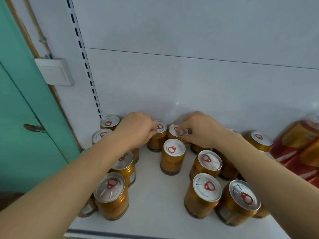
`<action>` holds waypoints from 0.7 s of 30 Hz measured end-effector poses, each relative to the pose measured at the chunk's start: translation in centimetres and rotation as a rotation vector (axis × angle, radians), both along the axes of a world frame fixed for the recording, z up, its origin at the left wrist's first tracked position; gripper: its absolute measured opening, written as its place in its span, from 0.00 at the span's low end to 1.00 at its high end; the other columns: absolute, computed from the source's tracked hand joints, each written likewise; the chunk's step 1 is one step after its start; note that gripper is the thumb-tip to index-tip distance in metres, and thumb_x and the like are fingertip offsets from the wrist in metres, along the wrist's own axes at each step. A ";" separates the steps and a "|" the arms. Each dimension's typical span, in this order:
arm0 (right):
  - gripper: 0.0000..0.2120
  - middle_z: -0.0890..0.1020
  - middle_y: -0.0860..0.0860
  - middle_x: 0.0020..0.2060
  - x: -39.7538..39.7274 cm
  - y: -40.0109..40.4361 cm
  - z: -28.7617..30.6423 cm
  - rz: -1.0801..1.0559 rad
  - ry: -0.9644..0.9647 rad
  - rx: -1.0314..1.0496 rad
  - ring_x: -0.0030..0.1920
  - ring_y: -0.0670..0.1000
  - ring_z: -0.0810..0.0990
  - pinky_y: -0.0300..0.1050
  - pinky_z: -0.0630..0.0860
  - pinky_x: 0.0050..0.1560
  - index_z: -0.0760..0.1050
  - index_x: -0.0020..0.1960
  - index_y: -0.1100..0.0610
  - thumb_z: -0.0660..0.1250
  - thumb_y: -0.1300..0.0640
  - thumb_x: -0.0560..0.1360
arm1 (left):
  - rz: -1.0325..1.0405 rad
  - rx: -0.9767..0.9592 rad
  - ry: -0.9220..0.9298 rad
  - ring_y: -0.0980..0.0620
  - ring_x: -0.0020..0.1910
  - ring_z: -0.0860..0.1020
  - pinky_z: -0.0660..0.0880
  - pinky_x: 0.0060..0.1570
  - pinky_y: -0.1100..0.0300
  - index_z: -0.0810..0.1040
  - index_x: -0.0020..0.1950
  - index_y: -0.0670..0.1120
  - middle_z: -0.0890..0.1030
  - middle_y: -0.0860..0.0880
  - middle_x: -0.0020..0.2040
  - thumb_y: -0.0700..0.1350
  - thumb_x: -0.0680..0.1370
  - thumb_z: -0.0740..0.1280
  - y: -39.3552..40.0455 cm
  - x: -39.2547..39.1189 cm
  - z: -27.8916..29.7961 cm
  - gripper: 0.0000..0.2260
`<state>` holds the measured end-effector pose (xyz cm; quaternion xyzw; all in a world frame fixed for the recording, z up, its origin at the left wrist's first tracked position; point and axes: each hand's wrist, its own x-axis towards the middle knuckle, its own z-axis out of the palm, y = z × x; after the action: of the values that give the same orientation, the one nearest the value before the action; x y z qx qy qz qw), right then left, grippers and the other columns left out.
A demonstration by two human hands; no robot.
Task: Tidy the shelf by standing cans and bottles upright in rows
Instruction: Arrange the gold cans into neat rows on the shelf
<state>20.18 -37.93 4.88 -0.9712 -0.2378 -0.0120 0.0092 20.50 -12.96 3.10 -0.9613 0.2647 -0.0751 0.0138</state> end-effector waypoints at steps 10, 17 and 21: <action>0.11 0.81 0.47 0.56 0.5 2.4 -0.1 -0.035 -0.012 -0.023 0.55 0.53 0.80 0.48 0.79 0.52 0.84 0.64 0.43 0.69 0.47 0.83 | 0.081 -0.096 -0.005 0.47 0.51 0.79 0.80 0.48 0.46 0.83 0.51 0.52 0.81 0.52 0.48 0.55 0.83 0.66 1.2 0.3 -0.3 0.10; 0.14 0.81 0.47 0.61 0.2 2.5 -0.7 -0.064 -0.012 0.001 0.59 0.53 0.81 0.50 0.81 0.57 0.82 0.68 0.43 0.69 0.48 0.82 | 0.059 -0.125 0.004 0.48 0.54 0.76 0.79 0.48 0.47 0.82 0.54 0.51 0.79 0.52 0.50 0.54 0.84 0.65 1.3 0.3 -0.6 0.09; 0.16 0.80 0.47 0.65 -0.2 2.1 -0.3 -0.045 -0.017 -0.008 0.62 0.53 0.79 0.50 0.79 0.57 0.81 0.70 0.44 0.69 0.48 0.83 | 0.052 -0.120 0.008 0.46 0.60 0.76 0.78 0.56 0.46 0.81 0.62 0.51 0.80 0.51 0.57 0.56 0.83 0.66 1.2 -0.3 -0.1 0.13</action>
<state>19.96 -35.83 4.58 -0.9762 -0.2158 -0.0193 0.0032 20.19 -11.79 3.01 -0.9672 0.2349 -0.0866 -0.0432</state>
